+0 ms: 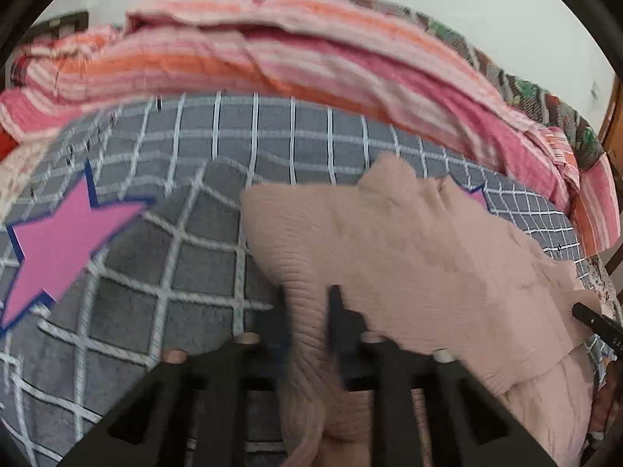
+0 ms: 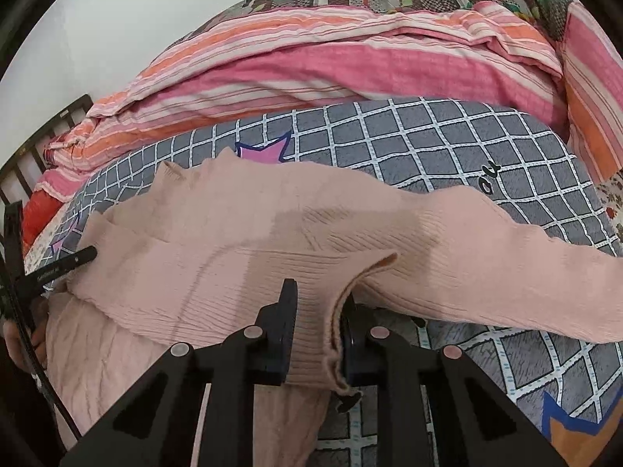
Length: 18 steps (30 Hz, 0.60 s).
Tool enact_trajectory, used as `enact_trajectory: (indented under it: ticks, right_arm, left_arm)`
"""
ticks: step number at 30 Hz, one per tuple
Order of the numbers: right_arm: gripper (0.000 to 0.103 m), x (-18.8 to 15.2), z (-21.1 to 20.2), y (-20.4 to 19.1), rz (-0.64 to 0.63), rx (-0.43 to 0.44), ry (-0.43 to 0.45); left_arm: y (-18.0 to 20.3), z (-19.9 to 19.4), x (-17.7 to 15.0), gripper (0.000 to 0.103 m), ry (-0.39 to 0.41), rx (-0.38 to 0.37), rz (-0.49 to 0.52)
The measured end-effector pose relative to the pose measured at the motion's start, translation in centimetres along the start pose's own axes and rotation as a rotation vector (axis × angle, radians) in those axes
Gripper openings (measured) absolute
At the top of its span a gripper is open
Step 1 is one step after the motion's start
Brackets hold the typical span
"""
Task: Fold small clothes
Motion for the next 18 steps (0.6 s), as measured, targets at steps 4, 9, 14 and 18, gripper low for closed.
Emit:
enact_trajectory:
  ticks: [4,9,14,18]
  right_arm:
    - [0.02,0.2,-0.4,-1.0,-0.025,0.03,0.008]
    - [0.021,0.4,0.5,-2.0,-0.068,-0.003,0.013]
    - [0.021,-0.4,1.6,-0.6,-0.056,-0.028,-0.036]
    - [0.037,-0.8,-0.5,0.5,-0.064,-0.079,0.015]
  left_arm:
    - [-3.0,-1.3,0.2,0.014,0.049,0.001,-0.072]
    - [-4.0,-1.2,-0.3,0.017,0.037,-0.017,-0.098]
    - [-3.8,-1.3,-0.6,0.028,0.028,0.024,-0.077]
    - [-3.3,-2.0,-1.4,0.037,0.031,0.025,-0.056]
Point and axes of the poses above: each gripper's, at about its wrist camera, not at the fingertips, and z roughly the way its jaws point, y to its right, x to its top, the point moved 2 cm from there along z, roughly the way its jaws point, and after that the axes turned 9 degrees about -x, right-handed, at the moved point
